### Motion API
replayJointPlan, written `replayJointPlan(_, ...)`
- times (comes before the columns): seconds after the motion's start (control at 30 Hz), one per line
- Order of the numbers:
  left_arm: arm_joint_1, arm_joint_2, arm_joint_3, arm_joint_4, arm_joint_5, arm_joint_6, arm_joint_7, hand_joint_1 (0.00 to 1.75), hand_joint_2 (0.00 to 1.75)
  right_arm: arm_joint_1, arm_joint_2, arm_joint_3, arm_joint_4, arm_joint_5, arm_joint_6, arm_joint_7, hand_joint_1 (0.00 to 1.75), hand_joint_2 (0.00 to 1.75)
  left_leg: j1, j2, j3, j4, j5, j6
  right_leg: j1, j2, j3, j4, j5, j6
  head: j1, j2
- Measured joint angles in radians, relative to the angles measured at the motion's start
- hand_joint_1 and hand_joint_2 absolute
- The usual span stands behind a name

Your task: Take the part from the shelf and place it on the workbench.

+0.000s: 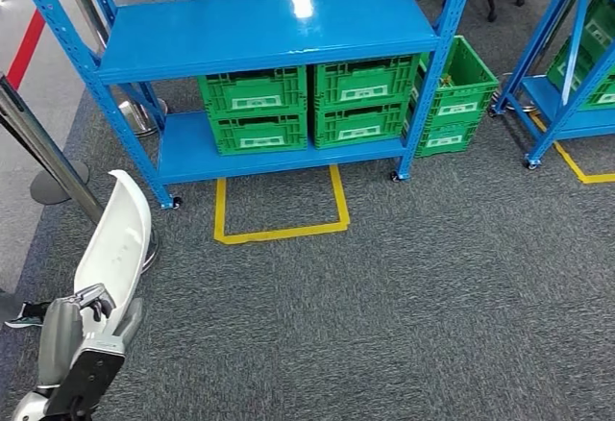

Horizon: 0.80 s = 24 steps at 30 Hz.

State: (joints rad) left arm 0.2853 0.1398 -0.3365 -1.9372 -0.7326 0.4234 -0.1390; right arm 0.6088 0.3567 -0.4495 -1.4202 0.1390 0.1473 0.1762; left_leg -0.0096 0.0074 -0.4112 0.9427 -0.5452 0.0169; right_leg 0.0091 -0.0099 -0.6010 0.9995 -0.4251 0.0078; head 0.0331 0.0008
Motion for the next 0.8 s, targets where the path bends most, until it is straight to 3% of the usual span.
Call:
replayJointPlan(0.03,-0.001,-0.001,-0.001,0.001,0.000,-0.001,0.000,1.75,1.75,0.003,0.000,0.001,-0.002,0.000,0.000,0.000,0.00,1.75,0.002,0.003,-0.010,-0.002,0.011,0.006,0.000,0.003,-0.010,0.011,-0.015,0.006,0.002,0.000)
replayJointPlan(0.07,-0.002,-0.003,-0.002,0.003,0.001,-0.003,-0.001,1.75,1.75,0.005,0.000,0.001,-0.003,0.000,0.000,0.002,0.00,1.75,0.005,0.006,-0.022,-0.005,0.022,0.011,-0.001,0.006,-0.023,0.038,-0.048,0.012,0.003,0.000)
replayJointPlan(0.13,-0.003,-0.004,-0.005,0.006,0.003,-0.004,-0.004,1.75,1.75,0.008,0.000,0.003,-0.004,0.001,0.000,0.006,0.00,1.75,0.007,0.013,-0.050,-0.006,0.044,0.017,-0.007,0.009,-0.056,0.147,-0.147,0.022,0.007,0.000)
replayJointPlan(0.17,-0.004,-0.004,-0.006,0.008,0.005,-0.005,-0.007,1.75,1.75,0.008,0.000,0.004,-0.004,0.001,0.000,0.009,0.00,1.75,0.007,0.019,-0.064,-0.006,0.055,0.018,-0.009,0.008,-0.068,0.210,-0.179,0.027,0.007,0.000)
replayJointPlan(0.2,-0.004,-0.004,-0.006,0.010,0.007,-0.006,-0.010,1.75,1.75,0.008,0.000,0.005,-0.004,0.001,-0.001,0.011,0.00,1.75,0.007,0.026,-0.078,-0.005,0.066,0.016,-0.012,0.008,-0.073,0.259,-0.184,0.031,0.007,0.000)
replayJointPlan(0.23,-0.004,-0.005,-0.007,0.012,0.008,-0.006,-0.012,1.75,1.75,0.008,0.000,0.005,-0.005,0.001,-0.001,0.013,0.00,1.75,0.007,0.034,-0.091,-0.004,0.075,0.014,-0.014,0.008,-0.066,0.281,-0.164,0.034,0.007,0.000)
replayJointPlan(0.27,-0.004,-0.005,-0.007,0.014,0.009,-0.007,-0.013,1.75,1.75,0.009,0.000,0.006,-0.005,0.001,-0.002,0.014,0.00,1.75,0.008,0.043,-0.102,-0.002,0.083,0.011,-0.017,0.005,-0.039,0.265,-0.130,0.035,0.007,0.000)
replayJointPlan(0.3,-0.004,-0.006,-0.007,0.016,0.010,-0.007,-0.014,1.75,1.75,0.009,0.000,0.006,-0.006,0.001,-0.003,0.015,0.00,1.75,0.008,0.051,-0.111,0.001,0.090,0.008,-0.019,-0.004,0.007,0.212,-0.100,0.036,0.007,0.000)
replayJointPlan(0.33,-0.004,-0.006,-0.007,0.016,0.011,-0.007,-0.015,1.75,1.75,0.009,0.000,0.007,-0.007,0.001,-0.003,0.016,0.00,1.75,0.008,0.059,-0.118,0.005,0.095,0.003,-0.020,-0.023,0.067,0.134,-0.091,0.037,0.007,0.000)
replayJointPlan(0.37,-0.004,-0.007,-0.007,0.017,0.012,-0.007,-0.016,1.75,1.75,0.008,0.000,0.008,-0.008,0.001,-0.003,0.016,0.00,1.75,0.006,0.067,-0.123,0.012,0.098,-0.002,-0.019,-0.041,0.124,0.054,-0.095,0.036,0.007,0.000)
replayJointPlan(0.4,-0.005,-0.008,-0.008,0.017,0.012,-0.007,-0.016,1.75,1.75,0.007,0.000,0.010,-0.009,0.001,-0.003,0.016,0.00,1.75,0.004,0.076,-0.126,0.019,0.101,-0.006,-0.019,-0.054,0.161,-0.007,-0.111,0.031,0.007,0.000)
replayJointPlan(0.43,-0.006,-0.009,-0.008,0.017,0.012,-0.007,-0.017,1.75,1.75,0.006,0.000,0.012,-0.010,0.001,-0.003,0.016,0.00,1.75,0.003,0.084,-0.129,0.024,0.103,-0.011,-0.017,-0.060,0.178,-0.041,-0.128,0.025,0.007,0.000)
replayJointPlan(0.5,-0.007,-0.010,-0.009,0.017,0.013,-0.007,-0.018,1.75,1.75,0.011,0.000,0.013,-0.010,0.001,-0.003,0.017,0.00,1.75,0.004,0.096,-0.133,0.031,0.103,-0.023,-0.016,-0.044,0.167,-0.051,-0.132,0.003,0.007,0.000)
replayJointPlan(0.53,-0.007,-0.010,-0.010,0.017,0.013,-0.007,-0.018,1.75,1.75,0.014,0.000,0.013,-0.010,0.002,-0.003,0.017,0.00,1.75,0.007,0.085,-0.135,0.040,0.091,-0.030,-0.016,-0.037,0.162,-0.050,-0.127,-0.007,0.007,0.000)
replayJointPlan(0.57,-0.006,-0.011,-0.011,0.017,0.014,-0.007,-0.018,1.75,1.75,0.017,0.000,0.013,-0.010,0.002,-0.003,0.017,0.00,1.75,0.009,0.065,-0.143,0.065,0.062,-0.037,-0.016,-0.029,0.156,-0.051,-0.121,-0.017,0.006,0.000)
replayJointPlan(0.63,-0.005,-0.011,-0.012,0.018,0.014,-0.007,-0.018,1.75,1.75,0.018,0.000,0.014,-0.011,0.003,-0.004,0.017,0.00,1.75,0.012,0.018,-0.176,0.176,-0.027,-0.046,-0.014,-0.013,0.142,-0.050,-0.107,-0.029,0.005,0.000)
replayJointPlan(0.67,-0.005,-0.011,-0.013,0.019,0.014,-0.007,-0.018,1.75,1.75,0.018,0.000,0.014,-0.012,0.004,-0.005,0.017,0.00,1.75,0.012,0.007,-0.196,0.244,-0.068,-0.046,-0.011,-0.003,0.134,-0.049,-0.101,-0.032,0.005,0.000)
replayJointPlan(0.7,-0.004,-0.011,-0.014,0.021,0.014,-0.007,-0.018,1.75,1.75,0.018,0.000,0.014,-0.012,0.004,-0.005,0.017,0.00,1.75,0.012,0.003,-0.210,0.297,-0.089,-0.044,-0.008,0.007,0.128,-0.048,-0.096,-0.034,0.005,0.000)
replayJointPlan(0.73,-0.004,-0.011,-0.014,0.021,0.013,-0.008,-0.018,1.75,1.75,0.019,0.000,0.014,-0.012,0.004,-0.005,0.017,0.00,1.75,0.011,0.001,-0.209,0.317,-0.087,-0.040,-0.004,0.018,0.125,-0.046,-0.093,-0.035,0.005,0.000)
replayJointPlan(0.77,-0.004,-0.011,-0.015,0.022,0.013,-0.008,-0.018,1.75,1.75,0.019,0.000,0.014,-0.011,0.005,-0.005,0.017,0.00,1.75,0.010,-0.001,-0.193,0.299,-0.067,-0.034,0.000,0.029,0.124,-0.044,-0.090,-0.035,0.005,0.000)
replayJointPlan(0.8,-0.004,-0.011,-0.016,0.022,0.012,-0.008,-0.018,1.75,1.75,0.019,0.000,0.014,-0.011,0.005,-0.005,0.017,0.00,1.75,0.007,-0.008,-0.162,0.247,-0.032,-0.025,0.004,0.041,0.124,-0.042,-0.088,-0.035,0.005,0.000)
